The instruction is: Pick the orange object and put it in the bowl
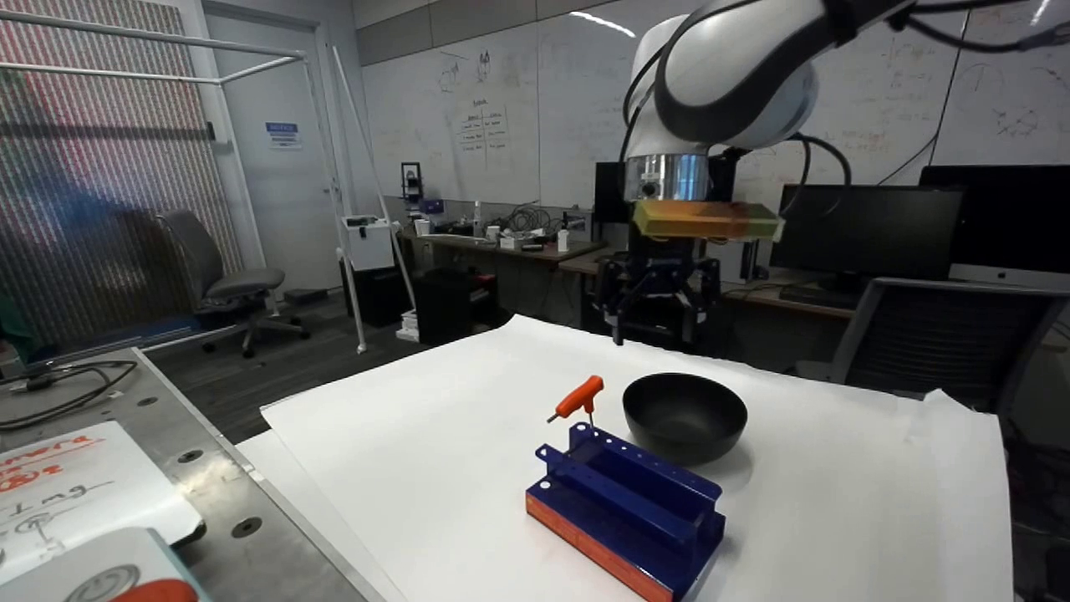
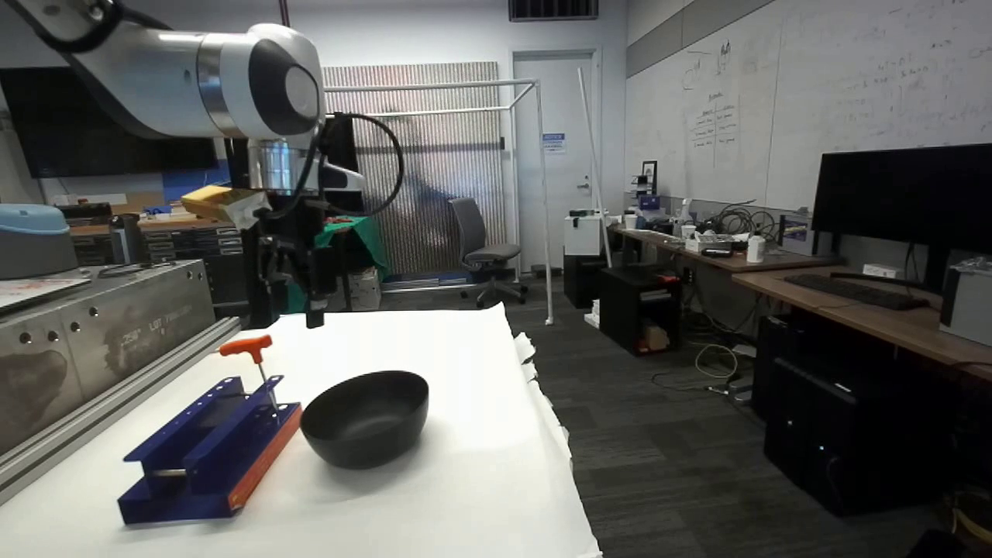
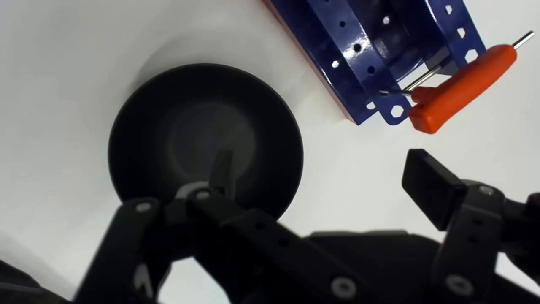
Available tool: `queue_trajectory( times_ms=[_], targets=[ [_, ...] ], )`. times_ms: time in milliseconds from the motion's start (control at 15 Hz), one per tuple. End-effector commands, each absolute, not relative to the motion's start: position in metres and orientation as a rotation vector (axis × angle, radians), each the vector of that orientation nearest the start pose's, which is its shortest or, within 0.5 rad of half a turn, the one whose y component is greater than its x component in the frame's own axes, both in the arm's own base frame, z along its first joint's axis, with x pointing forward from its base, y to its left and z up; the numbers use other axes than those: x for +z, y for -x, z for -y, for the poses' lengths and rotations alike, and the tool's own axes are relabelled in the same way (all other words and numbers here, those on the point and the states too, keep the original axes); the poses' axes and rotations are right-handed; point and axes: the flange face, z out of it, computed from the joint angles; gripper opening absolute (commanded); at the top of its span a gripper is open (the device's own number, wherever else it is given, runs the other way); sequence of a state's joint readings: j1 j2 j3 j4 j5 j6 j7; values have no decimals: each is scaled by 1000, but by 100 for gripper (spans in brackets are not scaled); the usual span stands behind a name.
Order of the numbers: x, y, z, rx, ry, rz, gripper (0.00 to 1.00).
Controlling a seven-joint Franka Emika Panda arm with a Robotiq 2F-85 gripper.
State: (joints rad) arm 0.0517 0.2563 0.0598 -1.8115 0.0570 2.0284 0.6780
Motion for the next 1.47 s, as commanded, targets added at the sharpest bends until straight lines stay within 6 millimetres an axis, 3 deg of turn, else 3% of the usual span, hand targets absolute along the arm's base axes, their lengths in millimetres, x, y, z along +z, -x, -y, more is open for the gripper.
queue_trajectory(
  times_ms=[0, 400, 800, 867, 1000, 1400],
  targets=[
    [385, -650, -95, 102, 2907, -1089, 100],
    [362, -666, -126, 94, 2838, -1298, 100],
    [341, -660, -146, 161, 2787, -1492, 100],
    [339, -659, -148, 165, 2780, -1503, 75],
    [338, -657, -152, 165, 2769, -1520, 66],
    [342, -652, -160, 144, 2744, -1555, 18]
  ],
)
